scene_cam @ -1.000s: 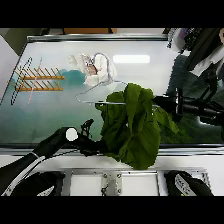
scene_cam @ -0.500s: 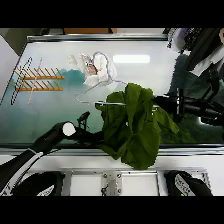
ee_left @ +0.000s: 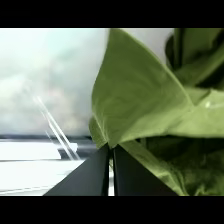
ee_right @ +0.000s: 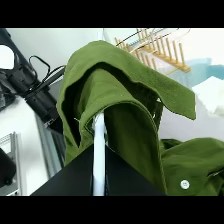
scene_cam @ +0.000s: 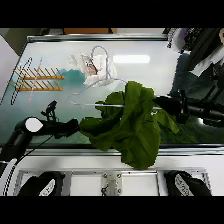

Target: Fold the clothes and pants, and hang the long-sleeved shirts on hangers.

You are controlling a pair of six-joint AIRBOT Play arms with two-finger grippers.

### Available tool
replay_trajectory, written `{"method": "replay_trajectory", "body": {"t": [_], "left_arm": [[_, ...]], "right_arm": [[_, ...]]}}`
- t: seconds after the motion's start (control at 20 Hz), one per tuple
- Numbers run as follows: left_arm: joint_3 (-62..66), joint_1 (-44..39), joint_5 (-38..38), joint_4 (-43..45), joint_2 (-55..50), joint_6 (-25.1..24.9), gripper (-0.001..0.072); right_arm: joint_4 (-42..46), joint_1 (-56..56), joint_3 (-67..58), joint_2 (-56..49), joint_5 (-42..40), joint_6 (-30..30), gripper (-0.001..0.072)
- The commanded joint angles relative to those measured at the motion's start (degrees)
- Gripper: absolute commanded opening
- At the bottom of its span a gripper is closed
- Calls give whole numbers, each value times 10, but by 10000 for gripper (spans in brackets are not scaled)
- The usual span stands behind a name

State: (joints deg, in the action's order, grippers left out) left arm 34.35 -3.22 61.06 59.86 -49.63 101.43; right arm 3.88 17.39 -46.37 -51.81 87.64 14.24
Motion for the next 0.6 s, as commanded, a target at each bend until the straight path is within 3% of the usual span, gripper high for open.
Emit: {"method": "replay_trajectory", "body": {"t": [0.0, 0.15, 0.55], "left_arm": [[23, 46, 7, 7, 10, -25, 16], [76, 73, 26, 37, -7, -30, 15], [201, 73, 105, 63, -77, -72, 16]], "right_arm": [[45, 0, 0, 13, 20, 40, 8], [56, -1, 0, 17, 44, 48, 8], [92, 0, 0, 20, 10, 56, 8]]}}
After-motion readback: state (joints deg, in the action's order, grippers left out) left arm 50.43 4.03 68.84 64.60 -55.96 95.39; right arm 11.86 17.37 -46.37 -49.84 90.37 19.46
